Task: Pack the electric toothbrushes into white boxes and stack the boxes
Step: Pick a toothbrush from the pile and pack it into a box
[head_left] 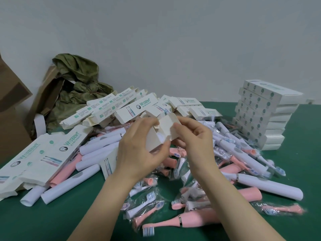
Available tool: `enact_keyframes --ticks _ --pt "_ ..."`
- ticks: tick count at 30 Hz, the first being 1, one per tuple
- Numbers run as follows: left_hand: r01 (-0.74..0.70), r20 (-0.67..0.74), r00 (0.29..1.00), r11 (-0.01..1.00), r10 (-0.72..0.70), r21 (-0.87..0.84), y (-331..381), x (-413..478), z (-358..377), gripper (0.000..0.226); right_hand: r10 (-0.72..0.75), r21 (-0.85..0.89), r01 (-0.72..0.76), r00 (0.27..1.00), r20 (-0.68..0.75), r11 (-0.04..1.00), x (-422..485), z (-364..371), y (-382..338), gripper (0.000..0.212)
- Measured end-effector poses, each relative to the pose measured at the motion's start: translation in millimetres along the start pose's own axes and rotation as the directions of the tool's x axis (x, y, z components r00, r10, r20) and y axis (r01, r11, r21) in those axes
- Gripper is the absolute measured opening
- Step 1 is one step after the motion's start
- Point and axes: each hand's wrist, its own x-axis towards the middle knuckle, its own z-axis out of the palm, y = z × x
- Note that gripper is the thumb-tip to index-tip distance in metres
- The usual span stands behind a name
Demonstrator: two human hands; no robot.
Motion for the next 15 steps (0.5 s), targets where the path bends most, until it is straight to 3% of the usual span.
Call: enact_keyframes --ticks 4,8,12,15 --pt "0.203 -0.031 0.979 0.977 -0.202 0.061 15 9 13 0.027 0.057 0.068 -0.058 0.998 0.020 0.996 -2 6 8 0.024" --pt "0.245 -0.015 0.970 0.968 -0.245 0.047 18 9 22 0.025 0.181 0.169 -0.183 0.983 0.027 0.969 -2 6 11 0.026" --pt "0.257 0.124 0.959 0.966 -0.256 0.008 14 5 24 0.061 0.175 0.150 -0.168 0.984 -0.032 0.974 1 2 14 0.029" --pt "0.215 0.096 0.968 0.966 -0.230 0.144 2 -3 19 0.075 0.155 0.105 -0.150 0.987 -0.044 0.983 2 -1 17 0.029"
